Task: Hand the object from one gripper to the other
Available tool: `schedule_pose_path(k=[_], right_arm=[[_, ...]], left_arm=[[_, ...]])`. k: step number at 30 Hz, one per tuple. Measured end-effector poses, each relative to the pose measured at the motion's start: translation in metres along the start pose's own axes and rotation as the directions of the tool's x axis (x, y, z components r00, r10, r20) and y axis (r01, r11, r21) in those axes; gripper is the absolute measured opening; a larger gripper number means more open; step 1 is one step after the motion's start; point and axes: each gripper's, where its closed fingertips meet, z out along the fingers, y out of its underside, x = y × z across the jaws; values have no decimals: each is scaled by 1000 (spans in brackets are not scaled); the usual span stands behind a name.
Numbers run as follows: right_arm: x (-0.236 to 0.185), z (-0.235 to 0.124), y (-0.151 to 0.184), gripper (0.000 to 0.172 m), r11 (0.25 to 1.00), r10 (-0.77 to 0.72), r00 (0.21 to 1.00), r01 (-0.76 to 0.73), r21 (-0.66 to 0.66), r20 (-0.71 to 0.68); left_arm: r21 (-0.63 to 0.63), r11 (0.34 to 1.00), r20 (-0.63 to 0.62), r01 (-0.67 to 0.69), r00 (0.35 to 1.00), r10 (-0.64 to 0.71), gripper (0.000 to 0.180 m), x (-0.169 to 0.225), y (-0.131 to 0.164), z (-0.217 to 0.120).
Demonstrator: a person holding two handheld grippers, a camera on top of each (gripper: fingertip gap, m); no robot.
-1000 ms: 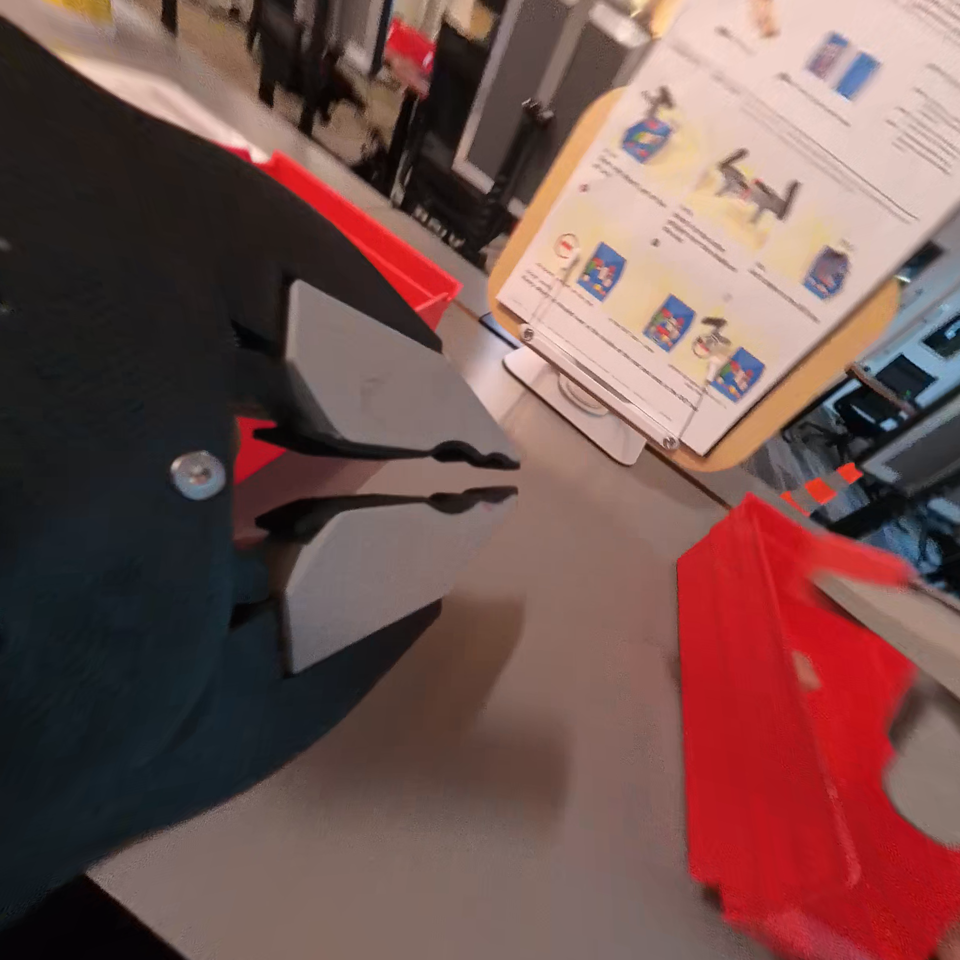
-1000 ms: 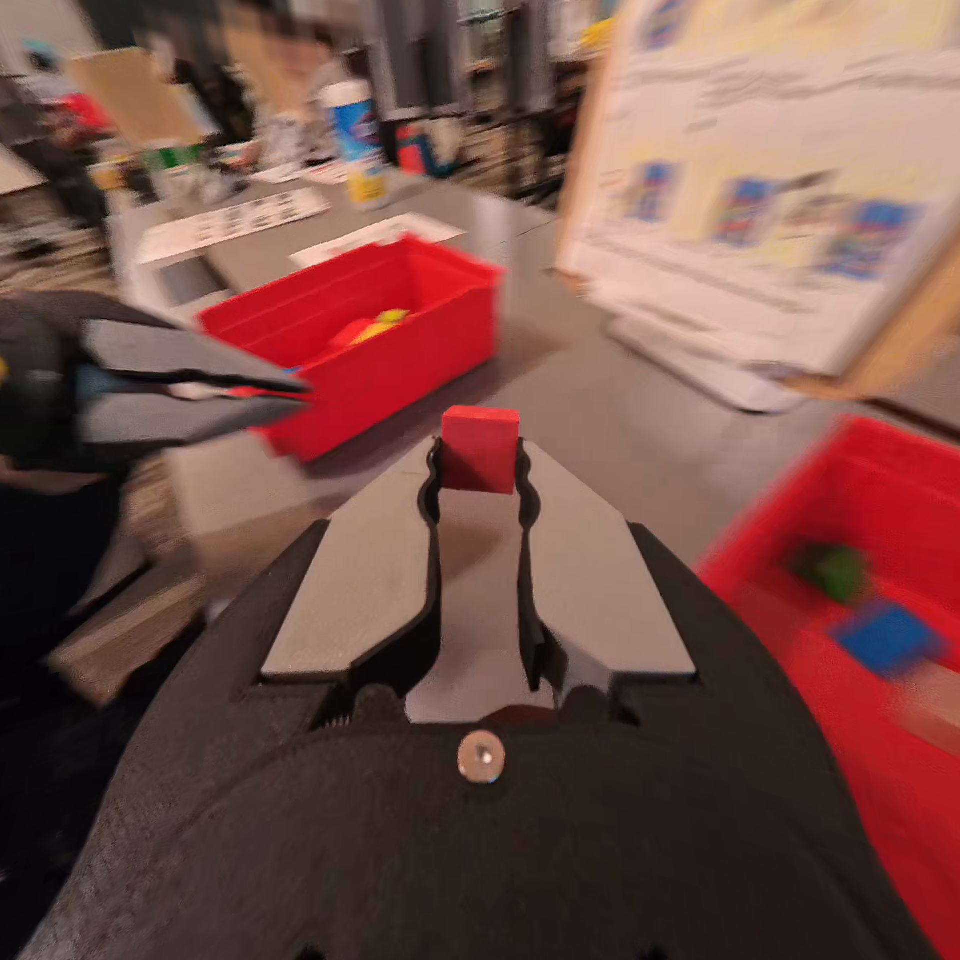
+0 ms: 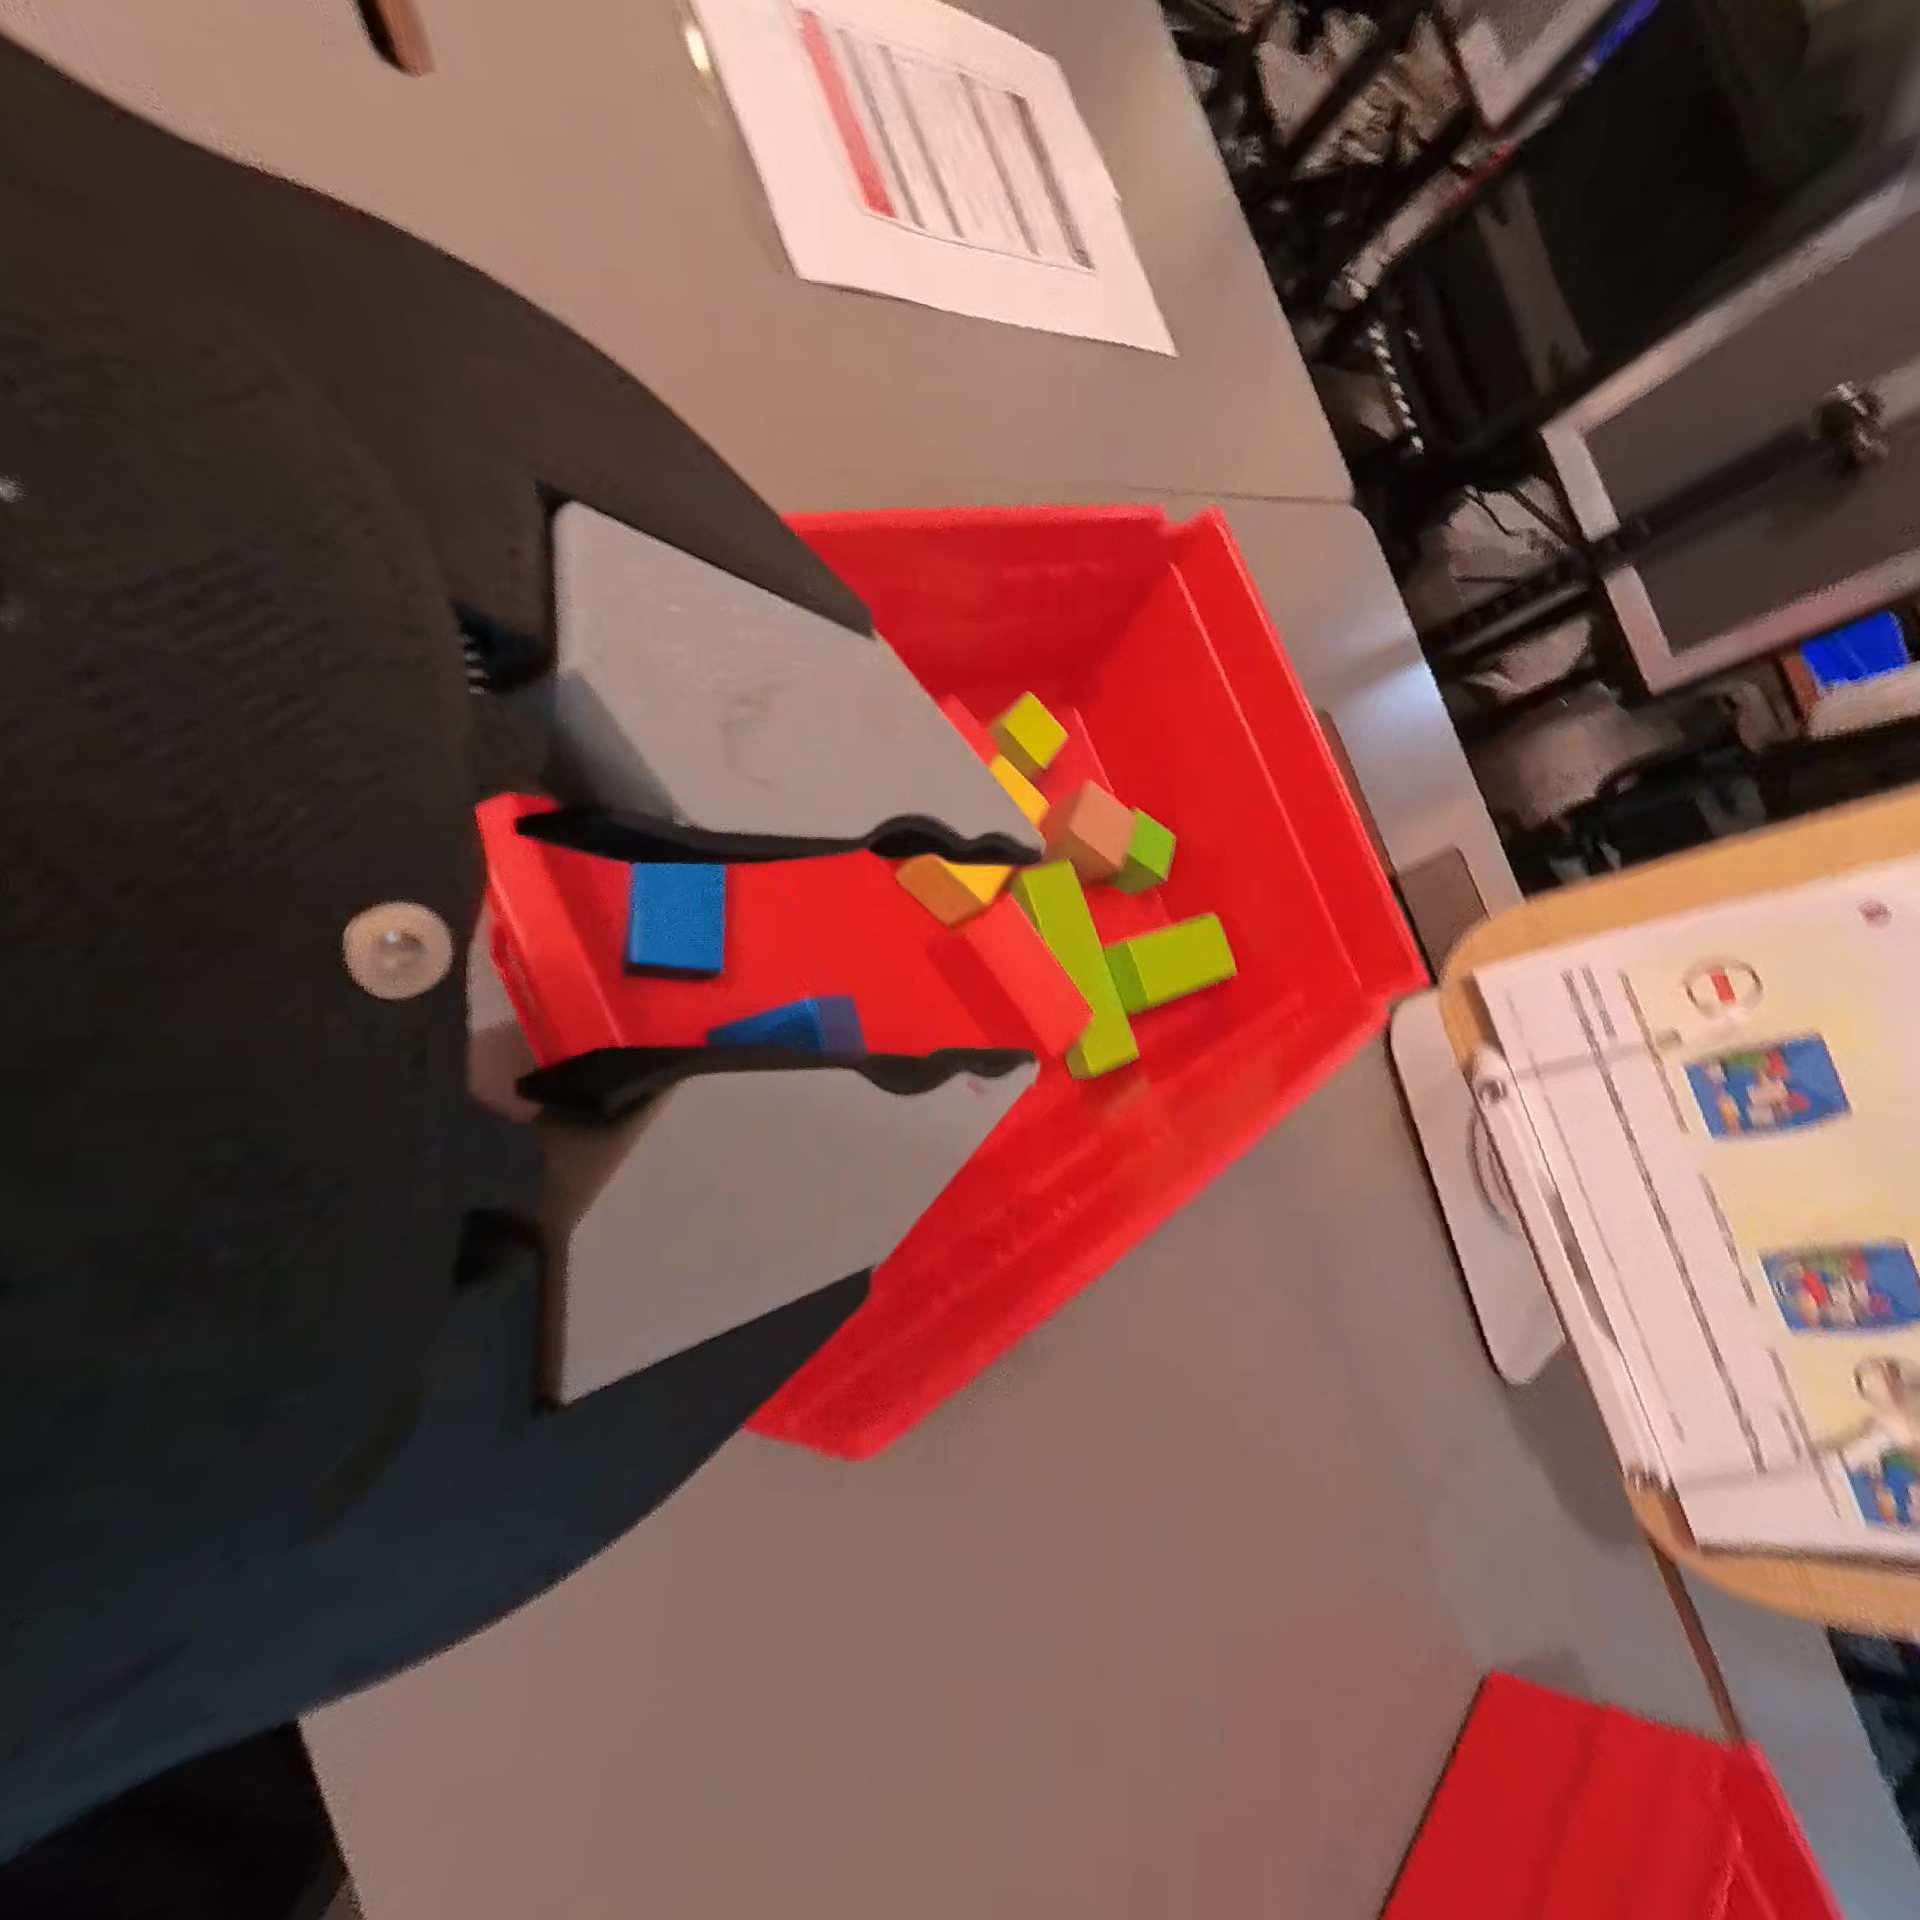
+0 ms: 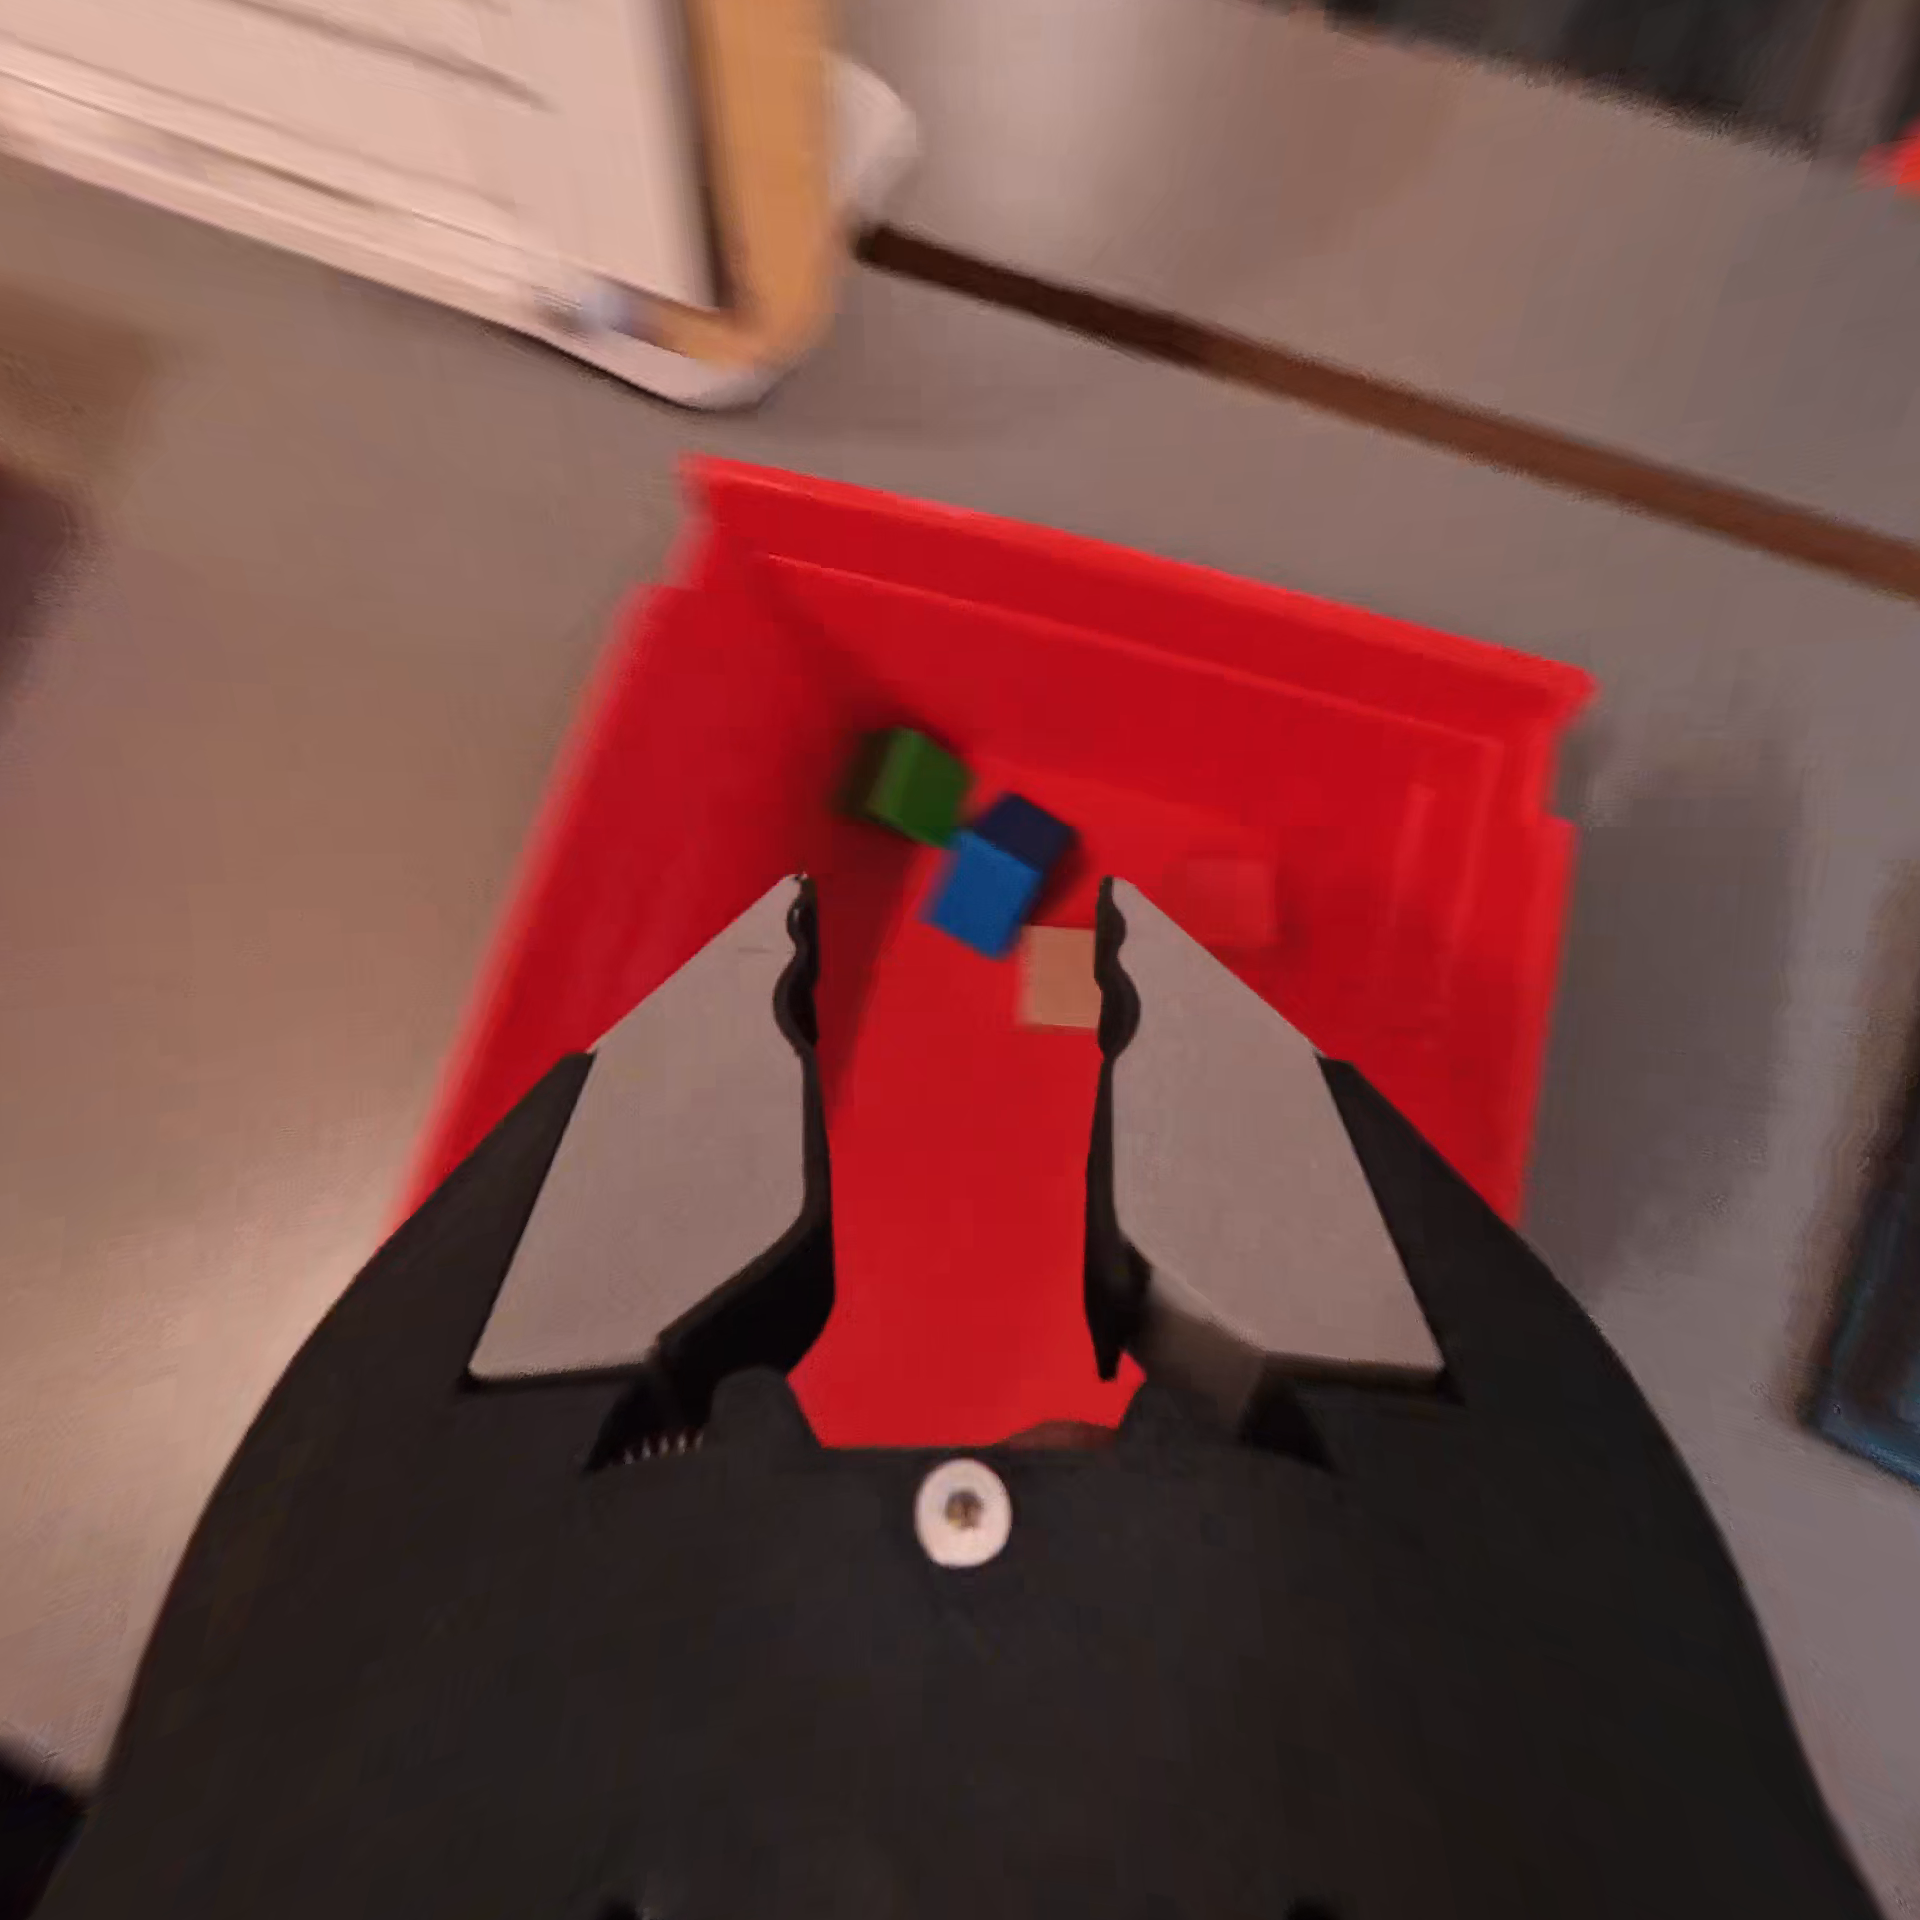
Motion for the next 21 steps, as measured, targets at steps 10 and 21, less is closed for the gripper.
schedule_pose_path(k=[10, 21], right_arm=[[-187, -119, 41, 53, 854, -467, 784, 280, 438, 408], [-163, -148, 37, 49, 831, -430, 815, 189, 524, 388]], left_arm=[[-112, 979, -55, 172, 982, -179, 63, -12, 37, 9], [-332, 898, -533, -290, 843, 76, 51, 19, 22, 110]])
